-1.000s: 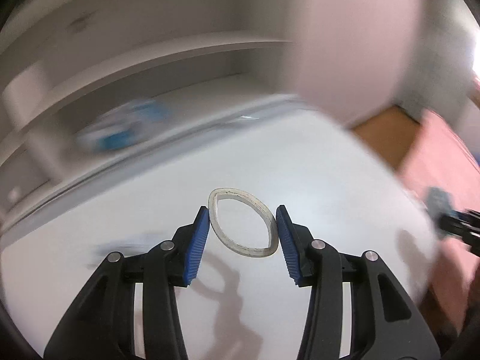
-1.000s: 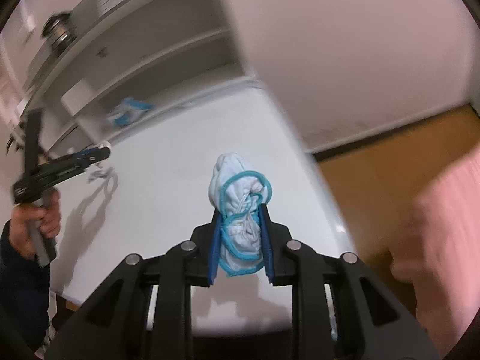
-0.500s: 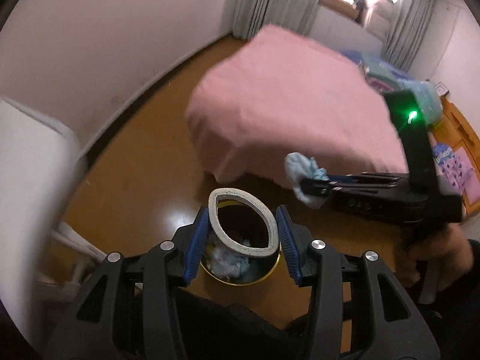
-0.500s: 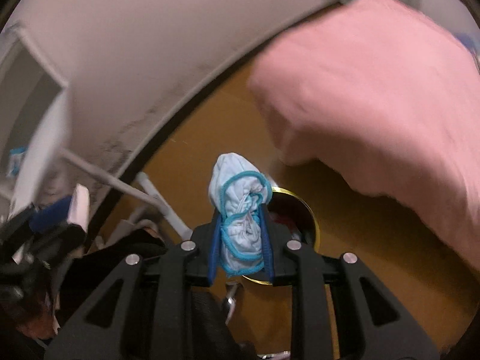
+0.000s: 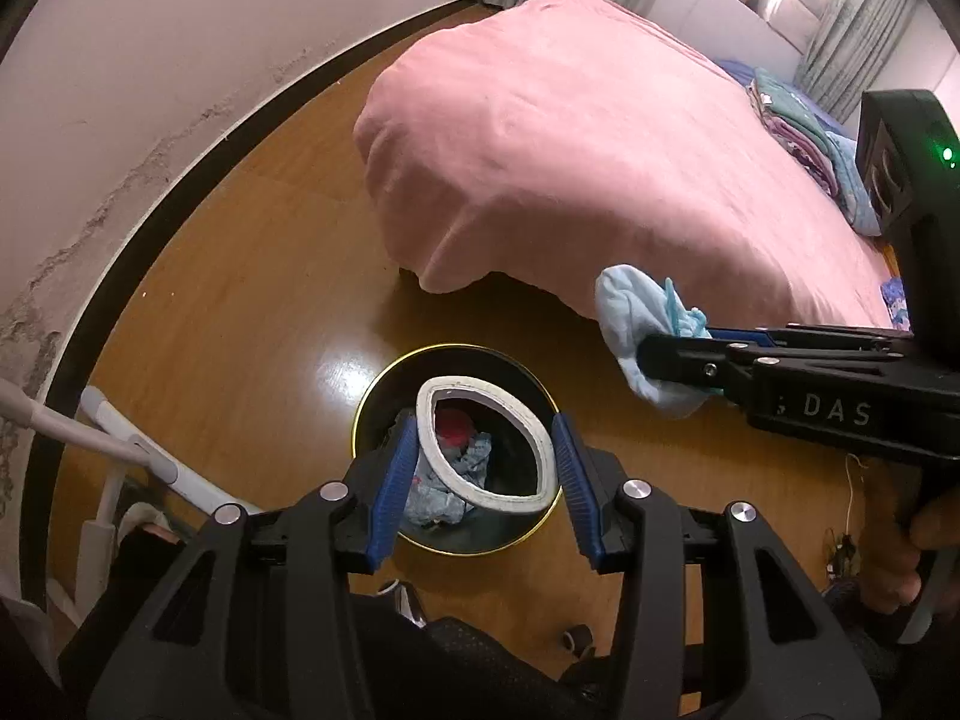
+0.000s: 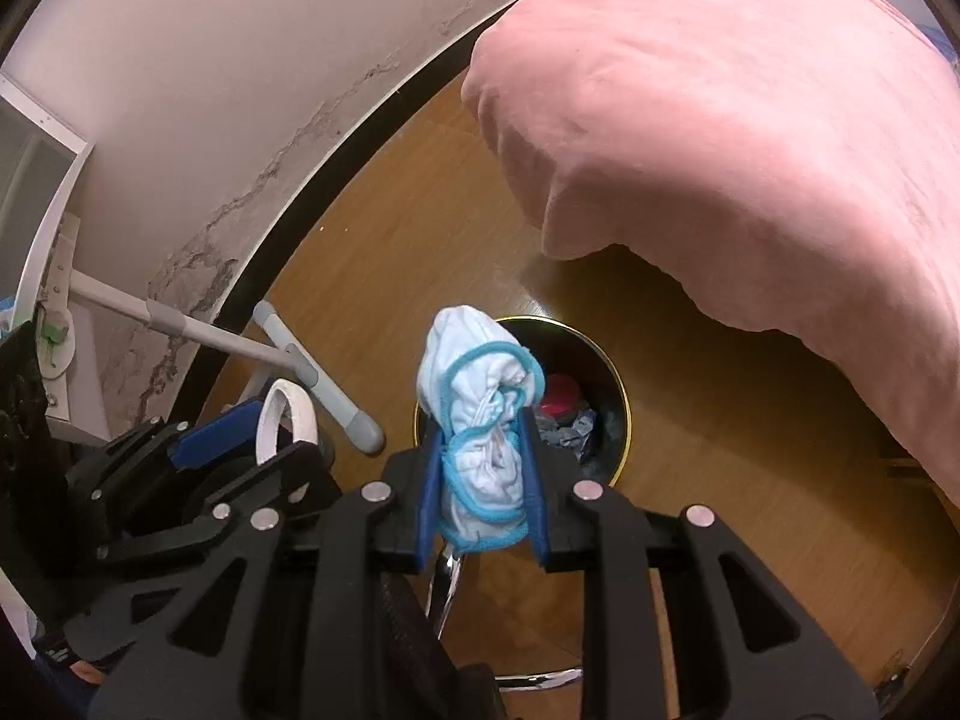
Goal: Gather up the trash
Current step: 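Carry the tape roll and mask to the wastebasket and open both tools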
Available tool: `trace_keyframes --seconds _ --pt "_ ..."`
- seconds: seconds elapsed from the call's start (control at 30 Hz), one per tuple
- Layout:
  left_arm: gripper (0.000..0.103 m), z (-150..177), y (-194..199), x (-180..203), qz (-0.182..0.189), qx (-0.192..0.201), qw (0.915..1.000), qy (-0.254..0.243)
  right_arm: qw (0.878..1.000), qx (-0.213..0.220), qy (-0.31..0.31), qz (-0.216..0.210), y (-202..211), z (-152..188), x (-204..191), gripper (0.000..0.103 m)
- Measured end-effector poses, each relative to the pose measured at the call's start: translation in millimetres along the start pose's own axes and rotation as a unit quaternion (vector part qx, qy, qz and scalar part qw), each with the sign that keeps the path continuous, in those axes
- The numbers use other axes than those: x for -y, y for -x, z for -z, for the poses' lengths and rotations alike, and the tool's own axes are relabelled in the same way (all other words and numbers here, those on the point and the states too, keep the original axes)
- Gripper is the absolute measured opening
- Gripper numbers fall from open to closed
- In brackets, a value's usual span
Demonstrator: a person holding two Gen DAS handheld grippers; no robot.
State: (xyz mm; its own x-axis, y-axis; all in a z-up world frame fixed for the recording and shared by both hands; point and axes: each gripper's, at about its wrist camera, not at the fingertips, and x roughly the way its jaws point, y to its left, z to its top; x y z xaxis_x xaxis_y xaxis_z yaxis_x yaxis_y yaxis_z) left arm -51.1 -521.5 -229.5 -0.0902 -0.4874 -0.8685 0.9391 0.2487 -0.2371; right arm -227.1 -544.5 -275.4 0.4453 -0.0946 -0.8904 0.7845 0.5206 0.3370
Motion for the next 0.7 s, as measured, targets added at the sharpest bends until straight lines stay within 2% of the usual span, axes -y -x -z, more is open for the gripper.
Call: trace_keyframes --seconds 0.13,0.27,0.47,0.53,0.6,0.7 --pt "0.045 3 -3 3 0.004 -0.004 1.0000 0.001 1.000 0.001 0.001 0.001 1 3 0 0.025" --pt "0.046 1 -3 6 0.008 -0.004 1.0000 -0.002 1.000 0.008 0.003 0.001 2 2 0 0.050" --pt "0.046 -1 -4 10 0.011 -0.008 0.9999 -0.007 1.000 0.022 0.000 0.001 7 -1 1 0.053" --pt "0.050 -2 -4 12 0.011 -0.010 0.9998 -0.011 1.000 0.029 -0.002 0.001 10 -2 2 0.056" --pt "0.069 -4 -3 16 0.009 -0.009 0.9998 -0.015 0.999 0.041 -0.007 0.001 15 -3 3 0.062" --pt "0.070 -7 5 21 0.000 0.001 0.9997 -0.025 0.998 0.053 -0.015 -0.006 21 -4 5 0.067"
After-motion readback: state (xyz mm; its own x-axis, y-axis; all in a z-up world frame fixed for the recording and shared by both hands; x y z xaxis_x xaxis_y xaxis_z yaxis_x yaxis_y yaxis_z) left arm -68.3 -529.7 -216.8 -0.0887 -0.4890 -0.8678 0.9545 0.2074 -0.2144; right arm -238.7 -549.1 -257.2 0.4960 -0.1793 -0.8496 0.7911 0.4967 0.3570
